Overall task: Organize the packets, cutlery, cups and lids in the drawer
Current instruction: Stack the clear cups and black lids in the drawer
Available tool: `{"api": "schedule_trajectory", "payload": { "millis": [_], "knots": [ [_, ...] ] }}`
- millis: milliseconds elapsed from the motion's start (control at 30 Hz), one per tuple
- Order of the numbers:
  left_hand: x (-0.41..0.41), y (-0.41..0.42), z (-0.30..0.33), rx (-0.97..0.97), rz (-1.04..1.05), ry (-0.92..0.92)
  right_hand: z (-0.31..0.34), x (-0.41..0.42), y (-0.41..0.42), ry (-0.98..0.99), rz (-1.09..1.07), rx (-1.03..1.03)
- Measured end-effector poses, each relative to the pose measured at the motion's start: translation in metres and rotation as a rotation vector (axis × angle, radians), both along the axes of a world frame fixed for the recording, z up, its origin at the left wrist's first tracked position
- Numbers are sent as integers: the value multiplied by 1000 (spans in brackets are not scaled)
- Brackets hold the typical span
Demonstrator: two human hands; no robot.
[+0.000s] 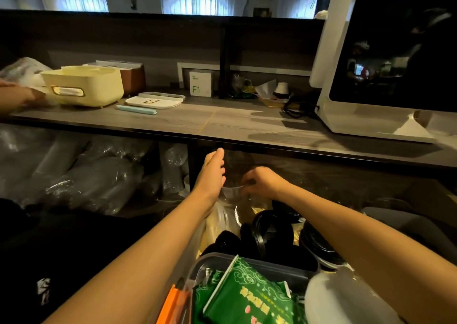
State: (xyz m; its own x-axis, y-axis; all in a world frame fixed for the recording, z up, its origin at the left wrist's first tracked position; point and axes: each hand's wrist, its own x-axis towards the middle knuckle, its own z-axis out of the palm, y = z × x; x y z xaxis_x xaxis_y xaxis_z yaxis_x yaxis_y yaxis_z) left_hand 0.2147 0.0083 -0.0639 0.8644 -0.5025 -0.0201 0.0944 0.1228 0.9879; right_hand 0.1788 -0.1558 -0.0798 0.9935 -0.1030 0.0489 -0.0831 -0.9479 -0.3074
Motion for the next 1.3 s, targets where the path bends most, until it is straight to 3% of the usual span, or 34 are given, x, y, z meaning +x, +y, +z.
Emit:
{"api": "schedule_trajectory", "payload": {
  "millis": [67,233,333,467,633,800,833,900,1000,1100,1200,1300],
  "knots": [
    [2,0,-4,37,0,-42,7,-12,-3,-72,-38,58],
    [-2,2,-3,130,-26,-105,32,-51,5,-268,-124,456],
    [-9,5,1,39,-71,-152,49,-70,22,-314,-68,609],
    [-17,11,7,-117,-153,-190,56,-80,42,-352,9,674],
    [-22,16,13,-133,-105,-291,52,-81,45,-386,16,641],
    [-20,17,13,-149,-6,-278,42,-81,27,-324,-75,873],
    [-18,17,12,-160,31,-260,38,-78,19,-297,-146,864],
    [-16,16,11,-141,73,-246,24,-70,2,-171,-262,645],
    [-14,14,11,-89,90,-253,-2,-56,-10,50,-237,282],
    [-16,12,10,-66,102,-273,-19,-48,-12,97,-191,79],
    [-15,11,9,-53,87,-274,-24,-45,-12,148,-215,-42],
    [-16,9,9,-42,67,-261,-29,-47,-12,145,-251,-21]
  ]
}}
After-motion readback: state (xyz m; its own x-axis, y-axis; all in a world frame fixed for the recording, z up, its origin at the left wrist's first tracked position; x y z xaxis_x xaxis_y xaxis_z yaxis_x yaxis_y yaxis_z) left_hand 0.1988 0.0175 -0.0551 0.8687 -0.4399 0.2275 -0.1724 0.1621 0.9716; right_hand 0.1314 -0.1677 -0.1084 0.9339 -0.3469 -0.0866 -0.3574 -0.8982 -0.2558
